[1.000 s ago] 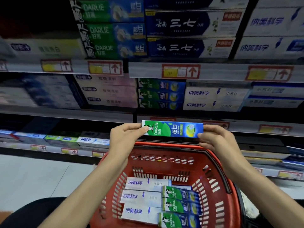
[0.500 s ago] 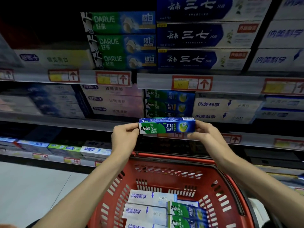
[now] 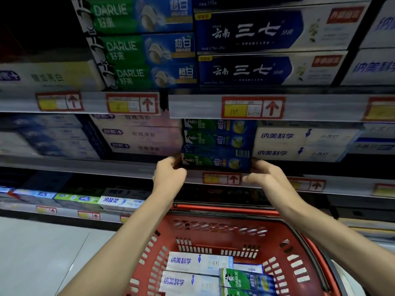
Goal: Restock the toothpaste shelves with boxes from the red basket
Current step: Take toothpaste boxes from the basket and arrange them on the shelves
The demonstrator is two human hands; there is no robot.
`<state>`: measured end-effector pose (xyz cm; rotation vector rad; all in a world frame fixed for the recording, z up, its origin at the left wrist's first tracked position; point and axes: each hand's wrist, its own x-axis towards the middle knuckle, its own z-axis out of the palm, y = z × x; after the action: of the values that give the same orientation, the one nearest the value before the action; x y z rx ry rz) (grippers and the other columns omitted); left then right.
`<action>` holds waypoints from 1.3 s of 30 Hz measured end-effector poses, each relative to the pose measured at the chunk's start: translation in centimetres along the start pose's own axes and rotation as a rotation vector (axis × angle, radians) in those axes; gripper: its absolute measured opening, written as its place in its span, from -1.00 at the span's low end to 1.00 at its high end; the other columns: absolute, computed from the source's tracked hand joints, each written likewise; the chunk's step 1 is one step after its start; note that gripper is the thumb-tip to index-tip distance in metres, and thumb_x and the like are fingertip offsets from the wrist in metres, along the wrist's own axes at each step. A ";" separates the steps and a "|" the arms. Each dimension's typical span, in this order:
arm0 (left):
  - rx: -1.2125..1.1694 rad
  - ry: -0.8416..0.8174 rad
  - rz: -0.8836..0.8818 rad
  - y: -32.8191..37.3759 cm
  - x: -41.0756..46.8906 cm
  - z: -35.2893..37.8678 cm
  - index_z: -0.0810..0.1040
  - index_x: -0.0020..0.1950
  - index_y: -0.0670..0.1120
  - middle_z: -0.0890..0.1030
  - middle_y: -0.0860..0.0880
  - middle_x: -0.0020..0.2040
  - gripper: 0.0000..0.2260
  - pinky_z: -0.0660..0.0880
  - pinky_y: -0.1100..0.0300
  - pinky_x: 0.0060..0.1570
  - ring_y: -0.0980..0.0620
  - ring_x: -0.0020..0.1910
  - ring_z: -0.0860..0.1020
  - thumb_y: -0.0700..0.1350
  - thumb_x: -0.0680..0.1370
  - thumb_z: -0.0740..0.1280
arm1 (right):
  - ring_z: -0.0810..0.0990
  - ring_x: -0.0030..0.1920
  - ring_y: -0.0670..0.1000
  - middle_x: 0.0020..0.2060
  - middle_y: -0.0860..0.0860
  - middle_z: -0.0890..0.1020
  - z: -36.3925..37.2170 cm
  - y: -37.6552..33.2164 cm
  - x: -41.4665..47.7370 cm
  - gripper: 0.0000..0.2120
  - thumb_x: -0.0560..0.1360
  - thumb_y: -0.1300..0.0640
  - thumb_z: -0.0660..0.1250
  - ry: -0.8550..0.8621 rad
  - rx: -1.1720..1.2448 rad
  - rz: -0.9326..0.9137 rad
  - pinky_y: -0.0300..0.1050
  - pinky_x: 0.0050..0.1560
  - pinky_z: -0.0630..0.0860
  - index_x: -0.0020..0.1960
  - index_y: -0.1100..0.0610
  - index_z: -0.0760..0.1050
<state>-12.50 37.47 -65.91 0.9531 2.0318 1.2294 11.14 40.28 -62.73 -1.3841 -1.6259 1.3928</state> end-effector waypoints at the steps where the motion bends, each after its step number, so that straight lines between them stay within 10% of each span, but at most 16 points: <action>1: 0.004 -0.005 -0.003 0.0 0.0 0.0 0.52 0.45 -0.03 0.63 0.11 0.13 -0.55 0.38 0.38 -0.27 0.30 -0.27 0.43 -0.33 0.58 0.27 | 0.41 0.48 0.02 0.45 -0.06 0.48 0.0 -0.1 0.2 -0.05 0.20 -0.15 0.41 0.015 0.021 0.014 0.01 0.46 0.30 0.57 0.08 0.34; 10: -0.038 -0.051 0.023 -0.2 -0.6 0.3 0.51 0.07 0.19 0.55 0.30 -0.15 -0.57 0.43 0.24 -0.15 0.24 -0.23 0.45 -0.39 0.55 0.25 | 0.29 0.55 0.09 0.55 0.07 0.35 -0.3 0.2 1.2 -0.31 0.54 0.13 0.40 0.023 0.021 0.075 -0.08 0.38 0.23 0.60 0.18 0.24; 24: -0.081 -0.091 -0.009 1.5 -2.1 0.1 0.45 0.50 -0.12 0.48 0.26 -0.01 -0.50 0.40 0.34 -0.02 0.40 -0.16 0.40 -0.42 0.59 0.24 | 0.36 0.45 0.08 0.44 0.06 0.42 0.3 -1.2 -0.2 -0.38 0.54 0.18 0.37 0.026 -0.041 0.116 -0.11 0.28 0.23 0.57 0.18 0.29; 29: -0.156 -0.018 -0.049 2.0 -2.4 -0.1 0.50 0.45 -0.14 0.61 0.17 0.03 -0.55 0.40 0.47 -0.25 0.30 -0.21 0.45 -0.41 0.58 0.25 | 0.45 0.28 0.02 0.22 -0.11 0.48 -0.1 -1.5 -0.9 -0.39 0.57 0.24 0.33 0.058 0.030 0.108 -0.14 0.22 0.26 0.58 0.18 0.25; 34: -0.292 0.024 -0.055 2.7 -3.5 -1.2 0.61 0.27 -0.10 0.69 0.04 0.06 -0.67 0.42 0.45 -0.19 0.22 -0.05 0.58 -0.36 0.57 0.28 | 0.49 0.35 0.08 0.53 0.07 0.36 -1.0 -1.3 -1.5 -0.27 0.53 0.18 0.36 0.117 0.110 0.133 -0.06 0.27 0.35 0.64 0.17 0.17; 39: -0.309 -0.065 -0.017 2.9 -5.1 -2.6 0.65 0.25 0.00 0.73 0.05 0.08 -0.76 0.51 0.18 -0.03 0.05 0.07 0.67 -0.16 0.62 0.32 | 0.64 0.19 0.00 0.21 0.05 0.68 -2.8 -1.0 -2.4 -0.50 0.50 0.30 0.34 0.160 0.270 0.094 0.05 0.27 0.57 0.44 0.15 0.47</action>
<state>-10.78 33.00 -61.69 0.8128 1.7310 1.4321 14.00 39.04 -60.55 -1.3861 -1.2357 1.4540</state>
